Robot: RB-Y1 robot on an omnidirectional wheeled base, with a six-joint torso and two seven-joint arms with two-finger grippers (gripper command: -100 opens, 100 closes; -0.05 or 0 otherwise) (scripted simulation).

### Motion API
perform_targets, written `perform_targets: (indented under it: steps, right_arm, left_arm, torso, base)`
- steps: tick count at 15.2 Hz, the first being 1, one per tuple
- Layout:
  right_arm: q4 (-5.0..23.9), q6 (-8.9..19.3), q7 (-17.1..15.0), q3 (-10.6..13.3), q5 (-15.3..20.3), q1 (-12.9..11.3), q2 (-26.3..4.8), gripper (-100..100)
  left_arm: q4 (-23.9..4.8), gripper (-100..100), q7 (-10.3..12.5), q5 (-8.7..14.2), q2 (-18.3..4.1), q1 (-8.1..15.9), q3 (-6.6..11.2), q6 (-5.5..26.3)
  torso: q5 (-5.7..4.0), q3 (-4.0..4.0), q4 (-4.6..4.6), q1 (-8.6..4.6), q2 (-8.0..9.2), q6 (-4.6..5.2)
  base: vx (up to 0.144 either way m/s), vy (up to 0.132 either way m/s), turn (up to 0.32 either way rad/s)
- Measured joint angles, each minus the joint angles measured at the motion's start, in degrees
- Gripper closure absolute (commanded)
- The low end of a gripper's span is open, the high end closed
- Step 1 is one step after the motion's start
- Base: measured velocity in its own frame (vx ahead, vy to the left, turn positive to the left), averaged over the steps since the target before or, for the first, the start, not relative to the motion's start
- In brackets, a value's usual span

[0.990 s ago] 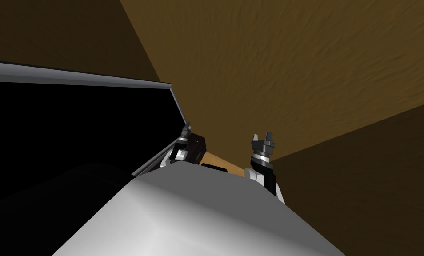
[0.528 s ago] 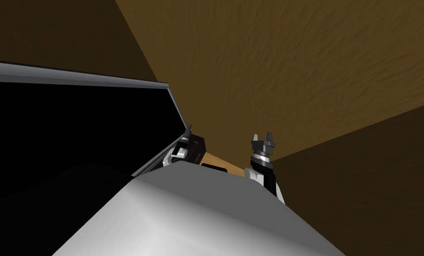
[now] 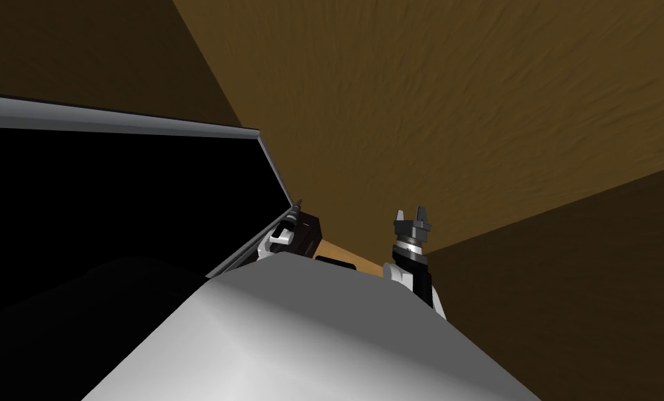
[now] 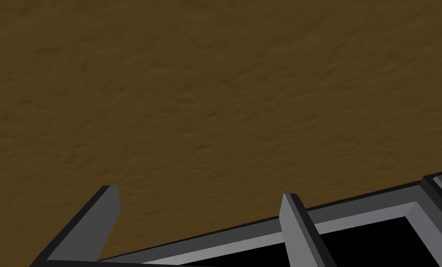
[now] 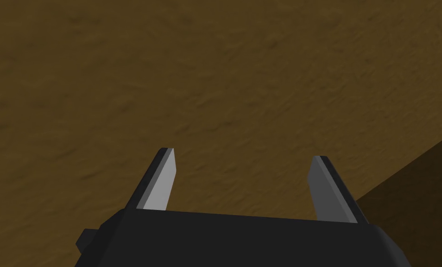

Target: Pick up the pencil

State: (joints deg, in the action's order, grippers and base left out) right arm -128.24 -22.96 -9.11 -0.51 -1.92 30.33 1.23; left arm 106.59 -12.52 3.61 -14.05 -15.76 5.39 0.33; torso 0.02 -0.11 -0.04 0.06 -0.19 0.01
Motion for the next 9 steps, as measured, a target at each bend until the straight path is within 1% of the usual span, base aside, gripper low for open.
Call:
perform_targets:
  steps: [1, 3, 5, 6, 7, 8, 9]
  right_arm:
    - [0.00, 0.00, 0.00, 0.00, 0.00, 0.00, 0.00, 0]
    - [0.00, 0.00, 0.00, 0.00, 0.00, 0.00, 0.00, 0]
    - [0.00, 0.00, 0.00, 0.00, 0.00, 0.00, 0.00, 0]
    - [0.00, 0.00, 0.00, 0.00, 0.00, 0.00, 0.00, 0]
    - [0.00, 0.00, 0.00, 0.00, 0.00, 0.00, 0.00, 0]
    - [0.00, 0.00, 0.00, 0.00, 0.00, 0.00, 0.00, 0]
    - [0.00, 0.00, 0.00, 0.00, 0.00, 0.00, 0.00, 0]
  left_arm:
    - [-0.43, -100, -0.19, 0.60, -0.60, -0.07, 0.15, 1.29]
    - [-2.54, -100, -1.03, 1.58, -1.13, 1.20, 0.37, 3.86]
    - [-4.57, -100, -1.26, 2.77, -2.43, 2.07, 0.71, 5.97]
    - [-6.01, -100, -1.64, 3.05, -2.43, 2.83, 0.78, 7.08]
    - [-6.85, -100, -1.96, 3.13, -2.33, 3.39, 0.83, 8.07]
    - [-8.09, -100, -2.22, 3.82, -2.97, 4.03, 0.98, 9.17]
    - [-8.88, -100, -2.55, 4.20, -3.10, 4.39, 1.11, 10.49]
  torso:
    - [0.00, 0.00, 0.00, 0.01, 0.01, -0.02]
    - [0.00, -0.02, -0.01, 0.03, -0.03, -0.01]
    - [0.00, 0.00, 0.00, 0.01, 0.01, -0.01]
    - [0.00, 0.00, 0.00, -0.01, 0.01, 0.00]
    - [-0.01, 0.01, 0.00, -0.03, 0.03, -0.01]
    - [-0.01, 0.01, 0.00, -0.02, 0.02, 0.00]
    - [0.00, 0.00, 0.00, -0.01, 0.01, -0.01]
  base:
    - [0.047, 0.020, -0.045]
    - [0.037, 0.013, -0.026]
    - [0.034, 0.008, -0.029]
    - [0.025, 0.005, -0.018]
    - [0.035, 0.007, -0.044]
    - [0.038, 0.013, -0.039]
    - [0.051, 0.019, -0.040]
